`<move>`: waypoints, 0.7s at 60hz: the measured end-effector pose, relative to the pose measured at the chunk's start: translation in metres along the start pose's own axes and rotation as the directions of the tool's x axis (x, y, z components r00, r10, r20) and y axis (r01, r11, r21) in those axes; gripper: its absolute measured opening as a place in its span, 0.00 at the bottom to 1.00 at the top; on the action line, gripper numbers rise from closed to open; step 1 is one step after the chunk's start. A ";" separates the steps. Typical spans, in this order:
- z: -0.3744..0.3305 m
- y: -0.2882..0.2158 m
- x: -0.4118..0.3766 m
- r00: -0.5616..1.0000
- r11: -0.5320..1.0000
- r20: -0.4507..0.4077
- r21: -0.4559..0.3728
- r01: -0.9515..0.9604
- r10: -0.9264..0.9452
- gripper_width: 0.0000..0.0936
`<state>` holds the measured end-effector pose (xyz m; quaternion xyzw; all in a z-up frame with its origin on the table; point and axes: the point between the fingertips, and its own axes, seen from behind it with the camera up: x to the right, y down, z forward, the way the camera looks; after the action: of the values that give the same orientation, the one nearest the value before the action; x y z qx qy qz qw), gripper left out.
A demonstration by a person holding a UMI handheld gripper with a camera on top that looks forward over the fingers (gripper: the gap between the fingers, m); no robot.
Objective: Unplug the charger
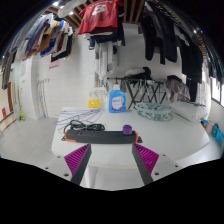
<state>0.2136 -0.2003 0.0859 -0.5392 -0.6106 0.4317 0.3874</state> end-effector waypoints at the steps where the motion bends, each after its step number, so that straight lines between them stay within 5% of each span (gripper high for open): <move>1: 0.001 -0.001 0.006 1.000 1.000 -0.007 0.003 -0.002 0.002 0.91; 42: 0.137 -0.013 0.056 0.999 0.998 -0.010 0.036 -0.049 0.049 0.92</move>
<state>0.0744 -0.1600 0.0535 -0.5495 -0.5871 0.4489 0.3896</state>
